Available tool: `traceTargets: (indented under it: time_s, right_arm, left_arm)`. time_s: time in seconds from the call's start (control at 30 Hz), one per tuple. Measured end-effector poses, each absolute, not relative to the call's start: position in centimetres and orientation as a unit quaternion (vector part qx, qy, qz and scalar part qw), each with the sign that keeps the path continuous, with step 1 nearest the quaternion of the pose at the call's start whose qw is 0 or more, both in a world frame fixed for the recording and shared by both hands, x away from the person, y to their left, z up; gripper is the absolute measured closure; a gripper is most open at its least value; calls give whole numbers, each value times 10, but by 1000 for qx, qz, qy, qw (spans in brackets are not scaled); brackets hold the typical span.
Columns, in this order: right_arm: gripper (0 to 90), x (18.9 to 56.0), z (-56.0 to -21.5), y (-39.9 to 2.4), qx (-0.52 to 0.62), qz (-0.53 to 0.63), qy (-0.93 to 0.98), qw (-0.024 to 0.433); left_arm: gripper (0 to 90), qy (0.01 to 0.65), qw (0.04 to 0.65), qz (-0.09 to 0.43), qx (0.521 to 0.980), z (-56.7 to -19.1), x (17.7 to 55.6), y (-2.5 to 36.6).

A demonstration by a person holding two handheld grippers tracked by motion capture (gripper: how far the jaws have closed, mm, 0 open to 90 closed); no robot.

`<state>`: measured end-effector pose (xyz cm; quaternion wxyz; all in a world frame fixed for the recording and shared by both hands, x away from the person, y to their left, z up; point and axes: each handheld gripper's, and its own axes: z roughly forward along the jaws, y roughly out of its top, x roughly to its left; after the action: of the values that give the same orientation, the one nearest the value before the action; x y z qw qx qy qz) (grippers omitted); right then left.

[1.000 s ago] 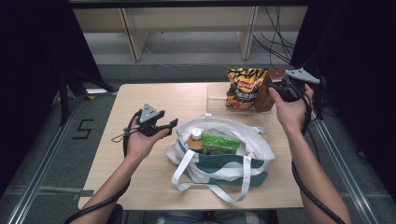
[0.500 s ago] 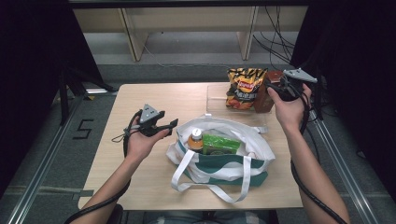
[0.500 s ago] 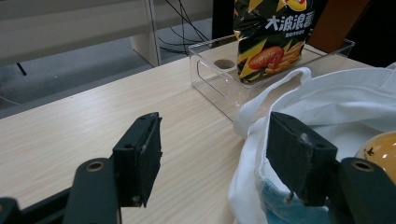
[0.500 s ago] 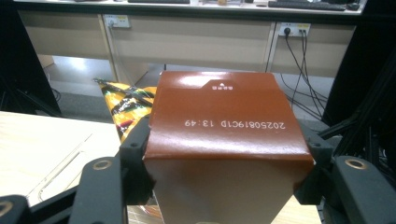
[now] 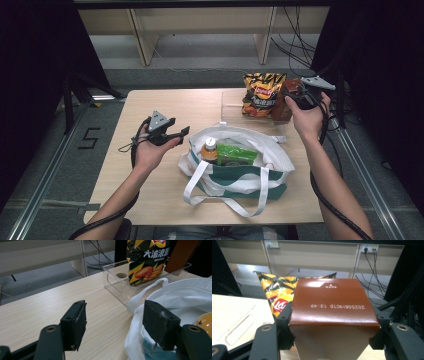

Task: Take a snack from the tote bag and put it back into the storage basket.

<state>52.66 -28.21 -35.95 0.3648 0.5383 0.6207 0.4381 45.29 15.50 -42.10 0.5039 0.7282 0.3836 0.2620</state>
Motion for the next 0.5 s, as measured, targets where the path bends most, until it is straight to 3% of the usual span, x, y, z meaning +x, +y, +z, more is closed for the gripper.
traceTargets:
  time_s: [0.5]
  right_arm:
    - [387,536,-383,-278,551,414,631,355]
  left_arm:
    - [352,382,505,262,729,-420,453,154]
